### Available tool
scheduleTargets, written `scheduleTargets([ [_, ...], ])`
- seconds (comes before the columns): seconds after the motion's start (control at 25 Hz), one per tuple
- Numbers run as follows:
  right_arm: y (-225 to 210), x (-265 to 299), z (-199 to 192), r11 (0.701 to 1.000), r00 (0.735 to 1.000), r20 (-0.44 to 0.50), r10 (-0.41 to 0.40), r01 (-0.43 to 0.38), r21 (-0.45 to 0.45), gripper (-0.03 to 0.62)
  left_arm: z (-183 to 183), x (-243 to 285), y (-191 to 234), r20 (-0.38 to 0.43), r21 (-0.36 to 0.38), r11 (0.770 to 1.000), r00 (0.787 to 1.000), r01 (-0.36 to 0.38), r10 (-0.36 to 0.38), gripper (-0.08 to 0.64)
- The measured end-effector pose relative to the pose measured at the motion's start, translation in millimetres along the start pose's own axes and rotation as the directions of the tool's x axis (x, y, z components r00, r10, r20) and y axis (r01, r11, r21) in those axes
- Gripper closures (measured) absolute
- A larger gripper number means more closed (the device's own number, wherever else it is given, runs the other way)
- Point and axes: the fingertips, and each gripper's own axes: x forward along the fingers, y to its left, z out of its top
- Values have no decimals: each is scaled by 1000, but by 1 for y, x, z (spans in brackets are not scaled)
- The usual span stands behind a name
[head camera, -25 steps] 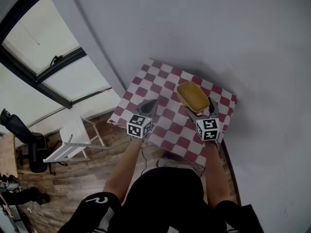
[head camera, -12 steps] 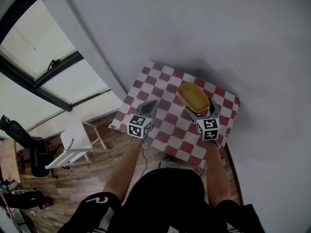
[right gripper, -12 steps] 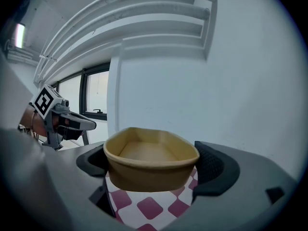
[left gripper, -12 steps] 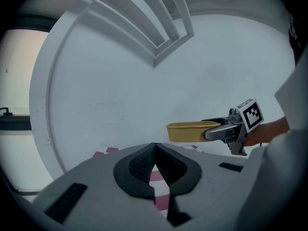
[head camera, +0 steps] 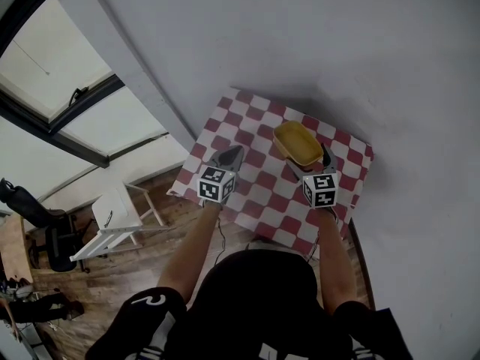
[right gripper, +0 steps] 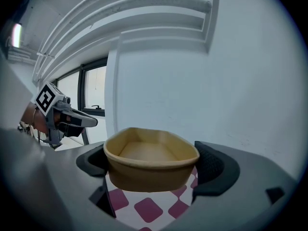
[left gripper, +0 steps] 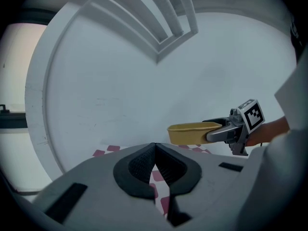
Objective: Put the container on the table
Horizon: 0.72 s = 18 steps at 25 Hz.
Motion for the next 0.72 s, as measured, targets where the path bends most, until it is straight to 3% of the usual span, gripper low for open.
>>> scheduleTargets([
  [0.72, -17, 58, -70, 1000, 989, -148, 26, -23, 21, 49, -36, 59, 25, -91, -24, 1000, 996, 19, -21, 535],
])
